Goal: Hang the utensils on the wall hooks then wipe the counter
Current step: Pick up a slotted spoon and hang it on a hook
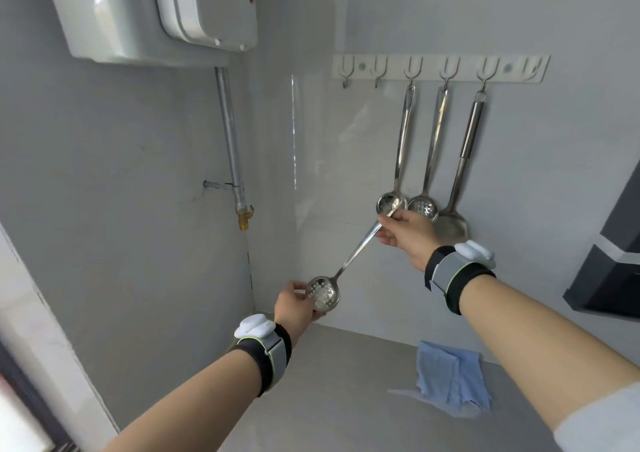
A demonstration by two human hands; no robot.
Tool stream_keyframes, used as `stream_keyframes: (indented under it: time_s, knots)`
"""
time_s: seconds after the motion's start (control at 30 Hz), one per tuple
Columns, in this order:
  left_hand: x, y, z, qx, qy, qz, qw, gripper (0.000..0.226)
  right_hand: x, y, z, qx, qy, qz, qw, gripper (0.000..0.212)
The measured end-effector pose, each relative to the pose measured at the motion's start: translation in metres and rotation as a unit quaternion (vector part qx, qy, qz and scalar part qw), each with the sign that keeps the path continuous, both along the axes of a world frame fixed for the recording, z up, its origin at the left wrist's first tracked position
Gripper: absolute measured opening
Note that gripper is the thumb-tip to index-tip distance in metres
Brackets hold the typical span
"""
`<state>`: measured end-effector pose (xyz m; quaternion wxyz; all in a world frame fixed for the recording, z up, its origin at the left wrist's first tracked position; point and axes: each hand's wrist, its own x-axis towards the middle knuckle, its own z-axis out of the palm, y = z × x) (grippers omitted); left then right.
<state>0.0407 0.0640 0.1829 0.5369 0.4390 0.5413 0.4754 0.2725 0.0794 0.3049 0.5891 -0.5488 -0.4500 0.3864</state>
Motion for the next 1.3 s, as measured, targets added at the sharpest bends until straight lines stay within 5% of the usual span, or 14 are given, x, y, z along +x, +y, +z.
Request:
stream_keyframes:
  time_s: [0.23, 0.67, 1.3]
  knots:
    - [0.034, 0.022, 0.047, 0.03, -0.104, -0.12, 0.987, 0.039, -0.019, 0.023, 0.051, 0.082, -0.006, -0.011, 0.997, 0.008]
    - [0.069, 0.077, 0.106, 0.092, -0.177, -0.167, 0.966, 0.048, -0.017, 0.07, 0.123, 0.14, -0.057, -0.055, 0.987, 0.017]
    - [0.073, 0.102, 0.099, 0.101, -0.185, -0.194, 0.958, 0.056, -0.013, 0.102, 0.132, 0.139, -0.077, -0.038, 0.987, 0.016]
